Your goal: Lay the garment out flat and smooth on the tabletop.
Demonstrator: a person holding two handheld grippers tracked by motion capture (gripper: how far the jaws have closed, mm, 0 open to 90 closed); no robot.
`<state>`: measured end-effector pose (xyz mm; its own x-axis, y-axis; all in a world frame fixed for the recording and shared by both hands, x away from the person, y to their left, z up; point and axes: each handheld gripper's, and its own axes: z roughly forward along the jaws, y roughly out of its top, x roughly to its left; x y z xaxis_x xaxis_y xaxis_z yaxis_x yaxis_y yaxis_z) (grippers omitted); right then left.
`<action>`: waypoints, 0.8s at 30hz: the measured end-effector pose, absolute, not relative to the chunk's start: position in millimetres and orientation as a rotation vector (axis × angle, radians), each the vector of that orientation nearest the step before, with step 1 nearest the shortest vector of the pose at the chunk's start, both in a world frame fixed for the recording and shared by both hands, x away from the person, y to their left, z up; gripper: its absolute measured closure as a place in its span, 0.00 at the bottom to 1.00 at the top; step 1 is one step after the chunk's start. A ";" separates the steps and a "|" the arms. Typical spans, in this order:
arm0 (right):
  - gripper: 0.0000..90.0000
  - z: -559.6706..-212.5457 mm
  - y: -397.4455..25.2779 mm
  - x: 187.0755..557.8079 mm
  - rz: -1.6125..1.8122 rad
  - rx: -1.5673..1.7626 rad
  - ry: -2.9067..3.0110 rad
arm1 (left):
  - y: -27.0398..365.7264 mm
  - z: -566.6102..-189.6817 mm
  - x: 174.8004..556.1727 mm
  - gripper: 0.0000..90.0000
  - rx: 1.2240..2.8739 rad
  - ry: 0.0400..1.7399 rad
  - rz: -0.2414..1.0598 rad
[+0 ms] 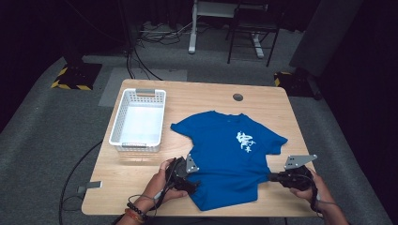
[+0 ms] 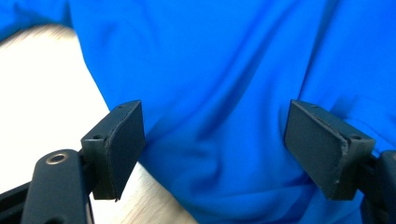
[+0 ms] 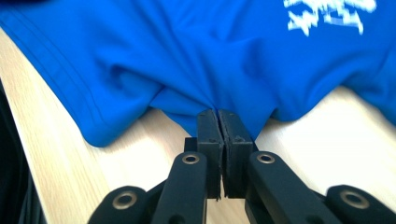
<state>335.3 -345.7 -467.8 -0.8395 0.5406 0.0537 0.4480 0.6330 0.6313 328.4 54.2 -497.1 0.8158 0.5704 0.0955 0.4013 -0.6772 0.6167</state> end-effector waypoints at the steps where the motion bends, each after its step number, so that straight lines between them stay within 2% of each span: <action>1: 0.97 -468.0 -348.6 334.0 0.979 0.845 2.704 | 51.8 -495.8 327.7 0.23 2.418 0.702 0.387; 3: 0.90 -468.5 -350.0 331.7 0.959 0.877 2.668 | 45.8 -493.4 324.4 0.24 2.433 0.702 0.433; 8: 0.60 -471.4 -338.4 326.9 0.979 0.855 2.617 | 23.9 -478.2 307.5 0.24 2.372 0.612 0.392; 11: 0.55 -476.5 -326.6 327.2 0.965 0.838 2.609 | 1.7 -474.9 297.6 0.24 2.372 0.535 0.365; 17: 0.52 -489.2 -311.6 334.2 0.911 0.845 2.620 | -29.5 -495.4 292.3 0.24 2.466 0.452 0.358; 20: 0.50 -492.1 -312.1 335.2 0.893 0.847 2.620 | -24.0 -497.4 296.2 0.24 2.452 0.471 0.316; 24: 0.49 -490.9 -322.9 333.5 0.869 0.867 2.639 | -7.6 -496.8 300.8 0.23 2.455 0.500 0.328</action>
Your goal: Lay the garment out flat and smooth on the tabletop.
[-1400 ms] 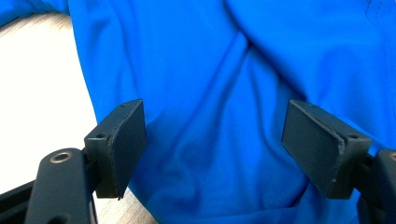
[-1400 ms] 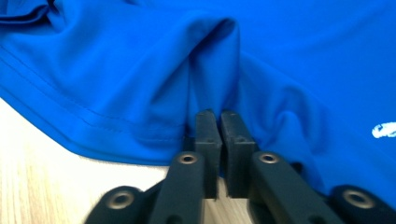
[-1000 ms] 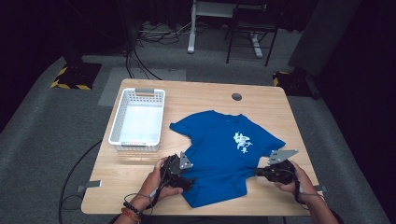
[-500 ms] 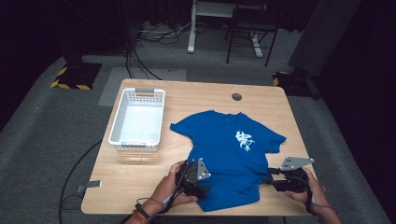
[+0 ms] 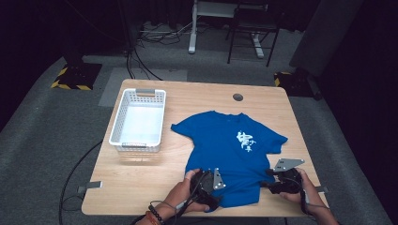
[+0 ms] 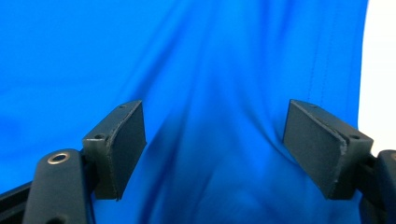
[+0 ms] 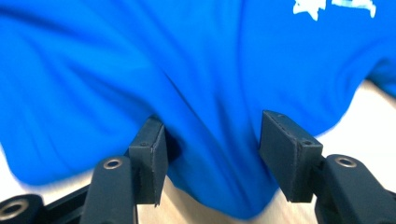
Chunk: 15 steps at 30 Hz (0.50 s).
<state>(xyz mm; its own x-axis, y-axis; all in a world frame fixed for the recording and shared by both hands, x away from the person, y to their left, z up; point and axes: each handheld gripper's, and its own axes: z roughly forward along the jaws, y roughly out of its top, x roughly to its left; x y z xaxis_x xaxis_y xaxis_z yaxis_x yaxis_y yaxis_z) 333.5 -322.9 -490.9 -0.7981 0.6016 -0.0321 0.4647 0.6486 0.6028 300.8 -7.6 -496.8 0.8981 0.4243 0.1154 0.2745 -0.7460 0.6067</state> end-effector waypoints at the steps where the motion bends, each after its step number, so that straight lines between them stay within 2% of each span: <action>1: 0.48 -490.3 -325.9 332.7 0.860 0.873 2.648 | -2.8 -496.5 302.4 0.23 2.457 0.511 0.336; 8: 0.40 -488.7 -342.1 324.4 0.823 0.865 2.726 | 16.1 -496.4 306.5 0.23 2.441 0.553 0.306; 13: 0.38 -485.8 -341.3 317.2 0.802 0.811 2.700 | 12.6 -487.6 296.3 0.24 2.396 0.502 0.297; 15: 0.37 -481.7 -342.0 316.3 0.892 0.800 2.685 | 11.8 -482.6 293.5 0.24 2.406 0.484 0.334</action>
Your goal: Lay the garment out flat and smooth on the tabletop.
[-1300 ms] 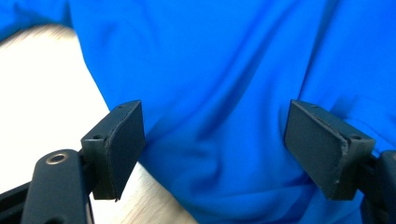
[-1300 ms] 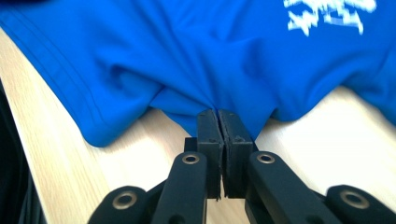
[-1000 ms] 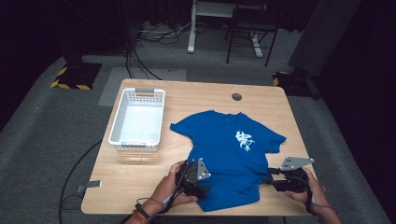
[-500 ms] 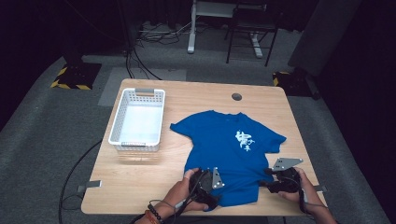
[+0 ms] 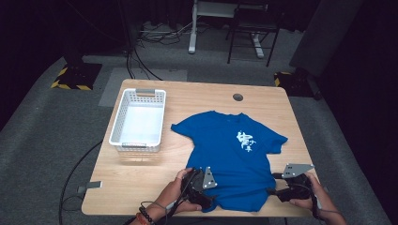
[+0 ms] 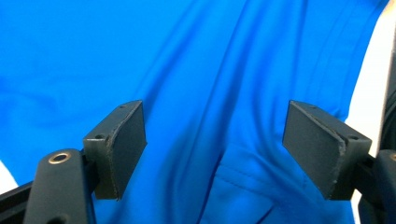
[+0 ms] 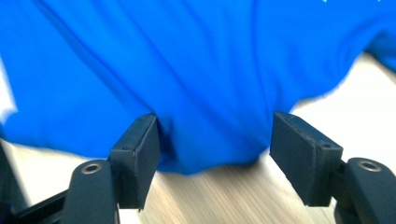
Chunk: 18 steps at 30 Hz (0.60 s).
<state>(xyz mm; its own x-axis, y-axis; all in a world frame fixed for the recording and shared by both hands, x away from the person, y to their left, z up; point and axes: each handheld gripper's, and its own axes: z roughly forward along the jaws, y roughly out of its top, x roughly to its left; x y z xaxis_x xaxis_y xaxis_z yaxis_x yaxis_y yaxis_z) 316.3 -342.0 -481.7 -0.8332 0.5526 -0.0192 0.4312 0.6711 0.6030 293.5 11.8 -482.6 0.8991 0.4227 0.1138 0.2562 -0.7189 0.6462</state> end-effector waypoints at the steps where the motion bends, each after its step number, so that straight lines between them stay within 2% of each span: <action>1: 0.36 -479.5 -341.8 316.6 0.937 0.804 2.679 | 11.7 -481.8 293.6 0.24 2.406 0.485 0.350; 5: 0.34 -474.7 -329.7 324.5 0.988 0.820 2.631 | 17.6 -484.2 304.3 0.24 2.389 0.544 0.346; 9: 0.34 -475.5 -317.1 349.2 1.009 0.866 2.582 | 23.8 -498.2 318.0 0.25 2.398 0.624 0.330; 12: 0.34 -480.3 -311.2 373.7 1.009 0.909 2.565 | 29.0 -504.2 322.9 0.24 2.351 0.665 0.253; 18: 0.34 -493.8 -291.9 406.1 0.853 0.862 2.542 | 21.9 -506.5 313.7 0.24 2.337 0.619 0.246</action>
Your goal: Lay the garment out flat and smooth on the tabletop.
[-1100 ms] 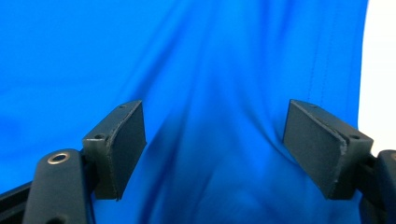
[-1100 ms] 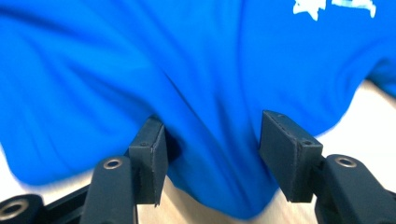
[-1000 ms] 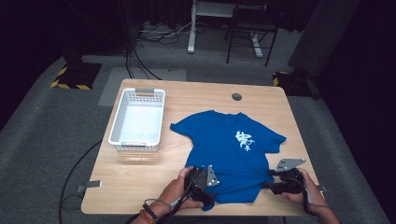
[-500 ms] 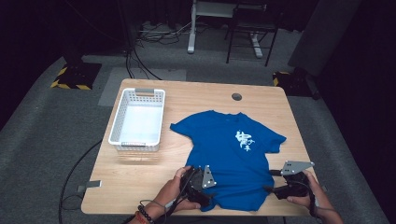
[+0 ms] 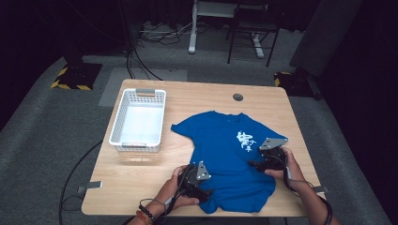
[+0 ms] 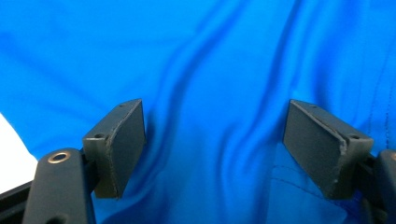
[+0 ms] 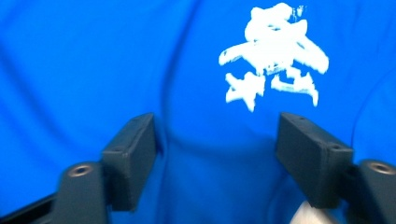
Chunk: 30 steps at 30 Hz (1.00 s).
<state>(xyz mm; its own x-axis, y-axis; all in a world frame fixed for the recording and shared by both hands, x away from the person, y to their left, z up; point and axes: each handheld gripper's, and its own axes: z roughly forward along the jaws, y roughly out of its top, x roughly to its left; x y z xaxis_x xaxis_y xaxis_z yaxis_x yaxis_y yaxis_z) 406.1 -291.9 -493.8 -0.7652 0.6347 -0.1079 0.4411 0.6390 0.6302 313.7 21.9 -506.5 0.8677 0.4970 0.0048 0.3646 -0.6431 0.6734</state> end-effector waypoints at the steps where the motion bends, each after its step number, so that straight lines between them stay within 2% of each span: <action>1: 0.35 -494.3 -291.9 411.2 0.882 0.873 2.553 | 20.2 -506.3 312.1 0.24 2.341 0.612 0.241; 4: 0.29 -494.2 -293.7 428.9 0.872 0.897 2.577 | 17.3 -506.6 312.9 0.23 2.345 0.592 0.234; 11: 0.23 -494.2 -304.5 465.7 0.855 0.969 2.564 | 11.2 -505.0 331.5 0.21 2.360 0.602 0.234; 14: 0.28 -490.1 -303.0 463.9 0.837 0.915 2.579 | 12.0 -502.7 330.1 0.21 2.382 0.589 0.270; 17: 0.28 -484.9 -309.4 458.1 0.872 0.931 2.545 | 16.4 -501.0 321.1 0.22 2.398 0.560 0.287; 24: 0.26 -489.8 -319.7 442.1 0.868 0.956 2.524 | 29.8 -505.4 301.5 0.21 2.364 0.559 0.256; 30: 0.23 -474.1 -343.8 451.3 1.002 1.106 2.365 | 34.2 -510.3 300.5 0.21 2.319 0.552 0.226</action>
